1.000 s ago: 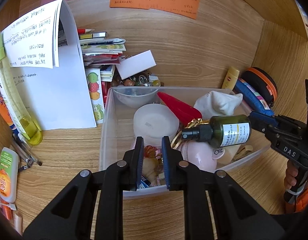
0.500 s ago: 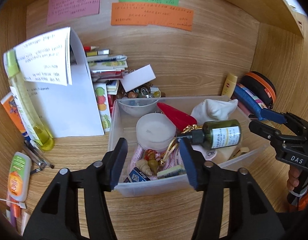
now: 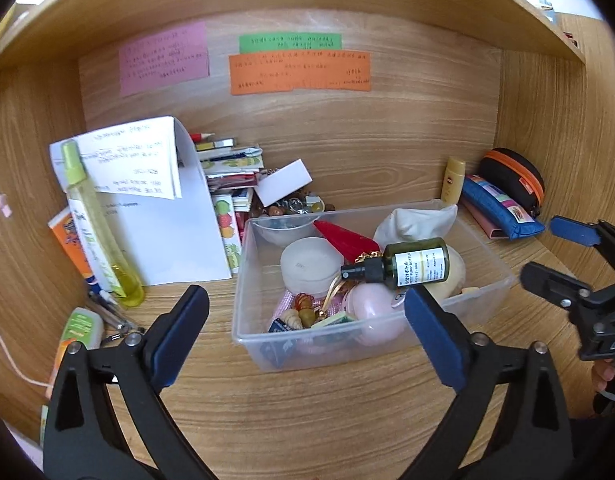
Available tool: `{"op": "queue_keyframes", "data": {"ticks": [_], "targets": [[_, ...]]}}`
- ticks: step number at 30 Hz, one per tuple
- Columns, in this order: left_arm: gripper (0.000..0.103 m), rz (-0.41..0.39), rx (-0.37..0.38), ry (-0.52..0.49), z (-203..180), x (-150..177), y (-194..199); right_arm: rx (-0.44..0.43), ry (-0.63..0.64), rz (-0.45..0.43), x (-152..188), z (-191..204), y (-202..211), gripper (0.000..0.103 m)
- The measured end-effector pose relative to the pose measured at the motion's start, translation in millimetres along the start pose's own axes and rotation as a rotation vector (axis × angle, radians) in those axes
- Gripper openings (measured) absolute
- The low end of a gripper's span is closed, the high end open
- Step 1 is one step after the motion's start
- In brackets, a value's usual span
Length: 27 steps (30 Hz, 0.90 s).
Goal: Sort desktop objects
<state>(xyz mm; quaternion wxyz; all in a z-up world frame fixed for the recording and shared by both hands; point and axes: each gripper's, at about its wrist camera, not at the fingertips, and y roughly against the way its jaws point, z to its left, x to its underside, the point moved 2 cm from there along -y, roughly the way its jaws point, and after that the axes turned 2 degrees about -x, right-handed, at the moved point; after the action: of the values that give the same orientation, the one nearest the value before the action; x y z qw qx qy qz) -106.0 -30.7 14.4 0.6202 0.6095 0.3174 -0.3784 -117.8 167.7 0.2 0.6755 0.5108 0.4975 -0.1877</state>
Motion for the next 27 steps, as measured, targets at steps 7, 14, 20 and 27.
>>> {"op": "queue_keyframes", "data": {"ticks": [7,14,20,27], "targets": [[0.101,-0.023,-0.029,0.03,2,7,24,-0.004,-0.047,-0.024,5,0,28,0.103],[0.101,-0.073,-0.03,0.042,-3,11,42,0.026,-0.06,-0.041,14,5,48,0.103],[0.101,-0.084,-0.002,0.036,-14,15,45,0.048,-0.051,-0.066,18,6,60,0.103],[0.101,-0.085,0.01,0.054,-24,22,47,0.085,-0.046,-0.063,27,6,63,0.103]]}}
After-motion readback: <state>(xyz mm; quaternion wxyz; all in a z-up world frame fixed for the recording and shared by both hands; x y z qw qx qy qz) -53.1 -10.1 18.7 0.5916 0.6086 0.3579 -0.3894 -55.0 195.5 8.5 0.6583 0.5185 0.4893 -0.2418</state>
